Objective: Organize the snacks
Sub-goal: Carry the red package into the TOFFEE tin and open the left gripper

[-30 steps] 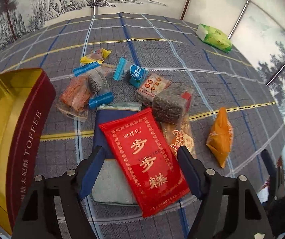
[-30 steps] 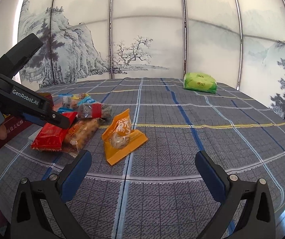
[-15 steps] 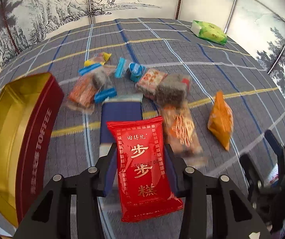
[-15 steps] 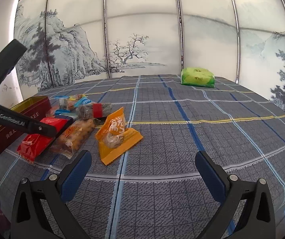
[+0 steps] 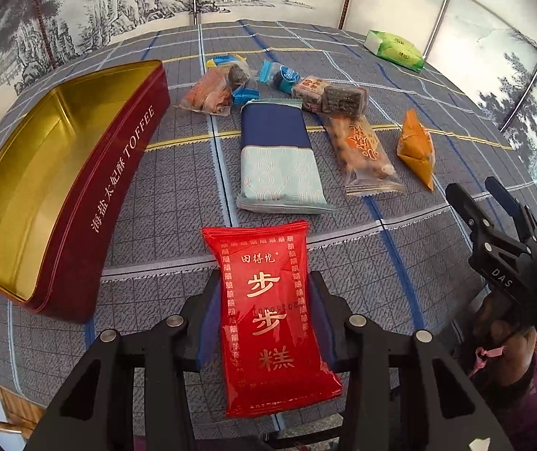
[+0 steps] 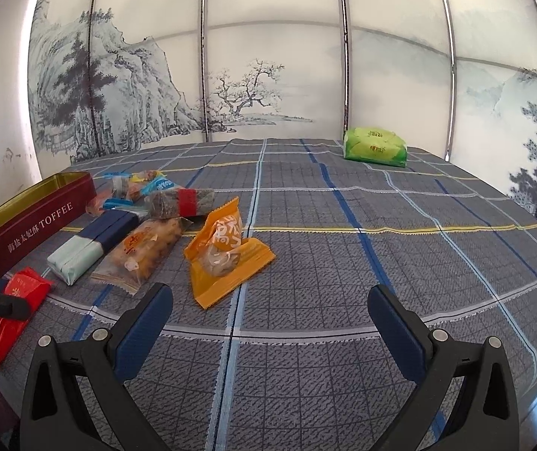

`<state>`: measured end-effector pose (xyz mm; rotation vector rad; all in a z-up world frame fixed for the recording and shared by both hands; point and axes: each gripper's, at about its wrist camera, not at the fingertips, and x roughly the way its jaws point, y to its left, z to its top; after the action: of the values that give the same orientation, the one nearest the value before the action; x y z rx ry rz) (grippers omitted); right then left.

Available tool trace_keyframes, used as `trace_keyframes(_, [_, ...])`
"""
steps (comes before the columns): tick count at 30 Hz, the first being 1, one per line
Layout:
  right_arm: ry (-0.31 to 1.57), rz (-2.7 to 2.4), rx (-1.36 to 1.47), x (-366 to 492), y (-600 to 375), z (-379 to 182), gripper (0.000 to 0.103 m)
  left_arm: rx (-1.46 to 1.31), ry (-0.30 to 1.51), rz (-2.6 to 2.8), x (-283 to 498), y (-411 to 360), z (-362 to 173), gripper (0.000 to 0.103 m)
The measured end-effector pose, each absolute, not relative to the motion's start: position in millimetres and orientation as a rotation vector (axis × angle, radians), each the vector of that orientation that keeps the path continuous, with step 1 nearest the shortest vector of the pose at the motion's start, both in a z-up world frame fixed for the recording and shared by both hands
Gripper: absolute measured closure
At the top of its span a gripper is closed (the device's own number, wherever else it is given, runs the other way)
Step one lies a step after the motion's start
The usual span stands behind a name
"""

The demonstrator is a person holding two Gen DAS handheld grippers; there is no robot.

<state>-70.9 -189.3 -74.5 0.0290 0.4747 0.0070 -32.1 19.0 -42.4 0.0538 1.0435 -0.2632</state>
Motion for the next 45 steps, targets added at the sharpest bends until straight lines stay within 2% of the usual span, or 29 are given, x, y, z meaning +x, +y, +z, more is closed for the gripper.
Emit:
trace_keyframes(3, [0.469, 0.007, 0.019, -72, -188, -74, 0.0, 0.089, 1.026, -0.265, -35, 16, -45, 0.057])
trace_keyframes(5, [0.474, 0.006, 0.02, -71, -188, -74, 0.0, 0.146, 1.01, -0.269, -39, 10, -48, 0.047])
trace_keyframes(7, [0.48, 0.005, 0.026, -70, -188, -75, 0.0, 0.154, 0.989, -0.272, -43, 9, -48, 0.05])
trace_keyframes(8, [0.483, 0.005, 0.029, -69, -189, -75, 0.0, 0.139, 0.985, -0.283, -43, 11, -48, 0.059])
trace_keyframes(10, [0.491, 0.0, 0.035, -67, -190, -76, 0.0, 0.138, 0.97, -0.299, -44, 13, -47, 0.062])
trace_keyframes(22, [0.563, -0.017, 0.06, -55, -197, -86, 0.0, 0.274, 0.791, -0.224, -55, -1, -7, 0.063])
trace_keyframes(38, [0.581, -0.037, 0.02, -52, -188, -89, 0.0, 0.252, 0.755, -0.168, -45, 24, 19, 0.063])
trace_keyframes(45, [0.582, -0.038, 0.02, -52, -188, -89, 0.0, 0.262, 0.769, -0.142, -6, 55, 42, 0.063])
